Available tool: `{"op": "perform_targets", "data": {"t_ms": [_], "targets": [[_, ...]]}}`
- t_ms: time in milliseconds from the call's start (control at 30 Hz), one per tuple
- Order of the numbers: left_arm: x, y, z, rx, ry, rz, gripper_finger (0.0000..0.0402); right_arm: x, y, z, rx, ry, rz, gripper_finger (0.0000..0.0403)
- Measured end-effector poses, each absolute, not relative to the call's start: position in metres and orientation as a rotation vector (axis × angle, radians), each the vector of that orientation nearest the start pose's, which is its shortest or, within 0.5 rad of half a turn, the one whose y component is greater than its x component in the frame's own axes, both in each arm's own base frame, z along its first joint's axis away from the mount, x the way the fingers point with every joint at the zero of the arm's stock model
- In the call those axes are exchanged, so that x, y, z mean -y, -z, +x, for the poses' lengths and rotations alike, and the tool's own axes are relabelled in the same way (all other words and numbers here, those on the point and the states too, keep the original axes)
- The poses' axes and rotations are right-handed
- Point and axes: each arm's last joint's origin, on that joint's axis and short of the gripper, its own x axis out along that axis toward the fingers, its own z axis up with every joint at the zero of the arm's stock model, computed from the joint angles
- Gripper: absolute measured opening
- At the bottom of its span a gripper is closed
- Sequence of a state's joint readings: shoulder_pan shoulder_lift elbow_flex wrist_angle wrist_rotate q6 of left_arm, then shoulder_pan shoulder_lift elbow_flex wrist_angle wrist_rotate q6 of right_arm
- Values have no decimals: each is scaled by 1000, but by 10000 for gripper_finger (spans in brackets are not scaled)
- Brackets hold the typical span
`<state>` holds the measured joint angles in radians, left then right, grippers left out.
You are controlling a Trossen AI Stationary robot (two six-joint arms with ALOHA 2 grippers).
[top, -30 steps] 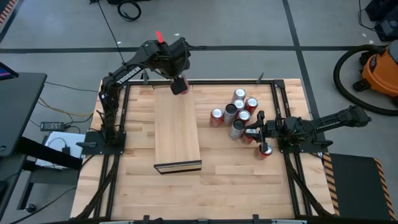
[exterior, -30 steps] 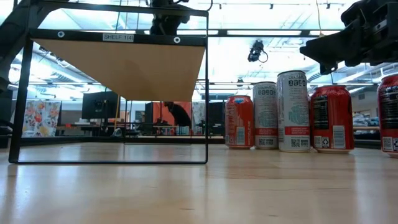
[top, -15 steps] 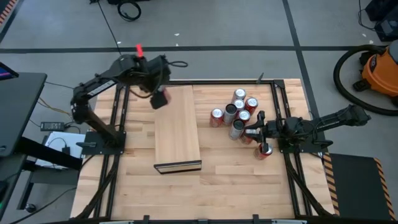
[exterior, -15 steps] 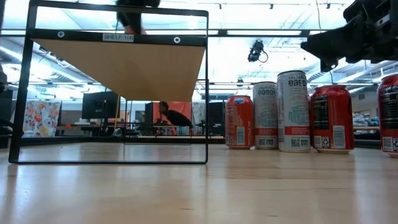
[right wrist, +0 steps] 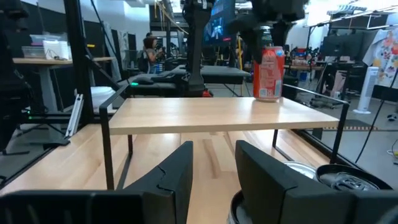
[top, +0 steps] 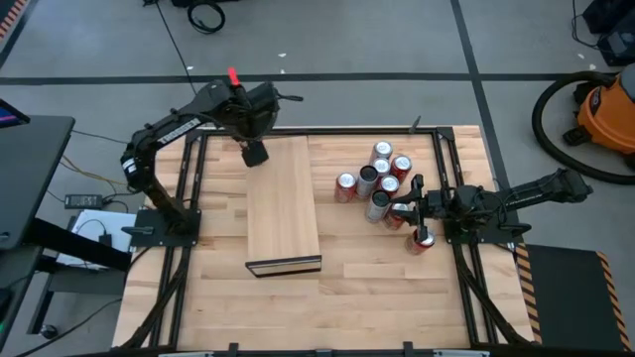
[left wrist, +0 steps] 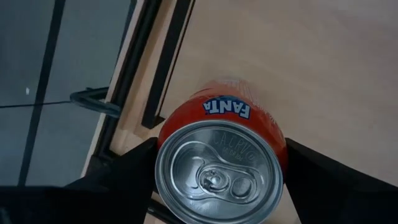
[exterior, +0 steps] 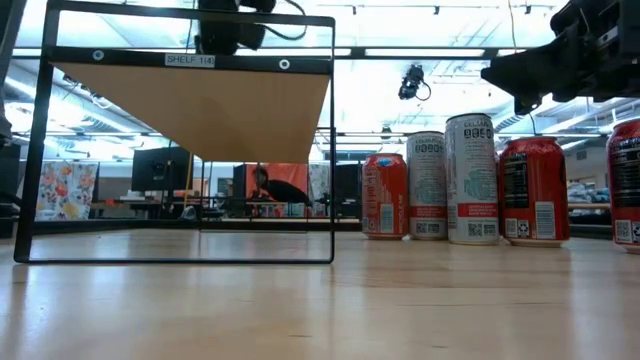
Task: Place canned beverage on shelf
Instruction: Put the left orange soda can on the shelf
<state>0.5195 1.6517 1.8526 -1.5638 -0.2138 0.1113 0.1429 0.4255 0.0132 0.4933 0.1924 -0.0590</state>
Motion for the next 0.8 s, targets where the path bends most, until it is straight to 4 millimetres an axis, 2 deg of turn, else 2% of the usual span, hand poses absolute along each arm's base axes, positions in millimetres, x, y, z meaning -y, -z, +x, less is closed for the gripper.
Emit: {"op": "perform_targets", "data": {"t_ms": [200, 467, 800], "targets": [[-156, -377, 250, -1402, -530, -110, 306, -12, -177, 123, 75, 49, -50, 130], [-155, -377, 255, -1385, -535, -42, 361, -12, -176, 123, 70, 49, -49, 130], [-157, -379, 261, -1335, -557, 19, 368, -12, -176, 123, 70, 48, -45, 130]]}}
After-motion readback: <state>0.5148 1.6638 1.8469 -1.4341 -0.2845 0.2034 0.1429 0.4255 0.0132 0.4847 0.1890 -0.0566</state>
